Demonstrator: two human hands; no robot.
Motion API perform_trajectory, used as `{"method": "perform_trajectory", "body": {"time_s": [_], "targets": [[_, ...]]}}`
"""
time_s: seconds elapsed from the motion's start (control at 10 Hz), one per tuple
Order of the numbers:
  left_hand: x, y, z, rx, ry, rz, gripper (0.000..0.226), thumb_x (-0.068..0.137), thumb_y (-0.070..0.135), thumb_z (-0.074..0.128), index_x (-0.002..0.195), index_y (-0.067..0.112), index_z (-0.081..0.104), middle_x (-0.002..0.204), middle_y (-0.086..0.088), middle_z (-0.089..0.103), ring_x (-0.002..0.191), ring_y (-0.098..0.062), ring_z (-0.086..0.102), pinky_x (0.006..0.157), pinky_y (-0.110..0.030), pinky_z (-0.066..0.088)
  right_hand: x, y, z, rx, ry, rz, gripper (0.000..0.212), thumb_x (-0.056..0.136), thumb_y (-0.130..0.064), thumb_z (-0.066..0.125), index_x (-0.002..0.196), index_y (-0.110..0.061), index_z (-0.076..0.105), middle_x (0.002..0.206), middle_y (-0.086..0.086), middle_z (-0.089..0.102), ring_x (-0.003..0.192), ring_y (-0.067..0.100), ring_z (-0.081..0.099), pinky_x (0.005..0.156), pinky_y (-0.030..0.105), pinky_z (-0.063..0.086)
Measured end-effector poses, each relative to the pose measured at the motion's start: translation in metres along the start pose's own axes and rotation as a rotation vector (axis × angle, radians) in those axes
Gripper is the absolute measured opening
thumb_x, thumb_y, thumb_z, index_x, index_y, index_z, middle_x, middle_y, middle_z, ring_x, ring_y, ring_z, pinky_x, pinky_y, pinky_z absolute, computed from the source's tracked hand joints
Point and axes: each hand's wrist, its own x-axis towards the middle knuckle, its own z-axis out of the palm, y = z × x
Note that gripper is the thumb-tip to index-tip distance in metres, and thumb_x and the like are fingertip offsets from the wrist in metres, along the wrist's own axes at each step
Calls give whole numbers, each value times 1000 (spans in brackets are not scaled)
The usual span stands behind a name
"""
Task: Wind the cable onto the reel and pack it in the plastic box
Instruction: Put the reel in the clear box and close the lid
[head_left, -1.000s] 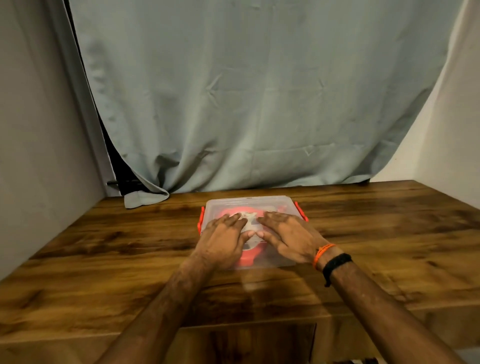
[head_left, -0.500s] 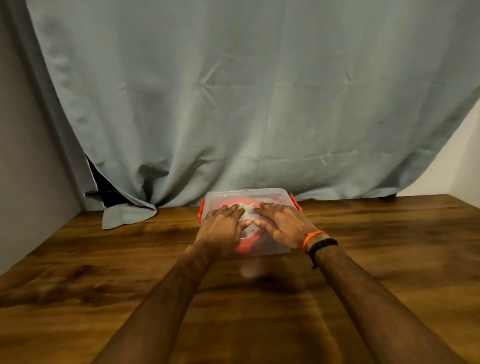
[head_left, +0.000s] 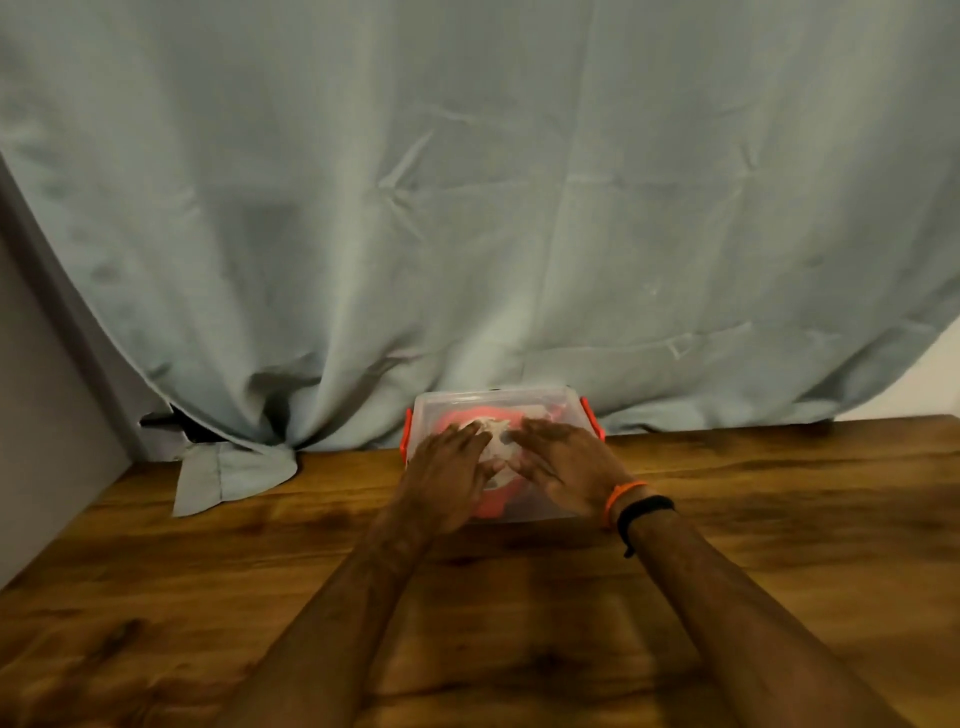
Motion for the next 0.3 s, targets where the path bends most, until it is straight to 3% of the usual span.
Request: {"method": "perform_trajectory", "body": {"time_s": [0.1,0.2,0.3], "targets": [[2,4,-14,-93,-19,-25,57,104,45,35,152,14,33,159,-7,36,148,-22,29,120,-34,16,3,1,-8,44,16,48,57,96,-54,40,141,-19,43,148,7,45,136,24,41,114,38,28],[10,5,-37,-63,23,-70,65,102,51,35,155,13,27,163,-11,28,150,-25,24,121,-38,14,12,5,-28,37,14,105,73,93,-62,38,149,-16,30,154,11,33,142,25,31,117,42,24],[22,9,-79,-43,92,-99,70,101,55,33,157,14,20,165,-12,19,152,-29,16,123,-43,12,25,4,-68,29,77,117,78,91,-63,41,150,-13,26,155,13,32,143,25,31,118,38,25]]}}
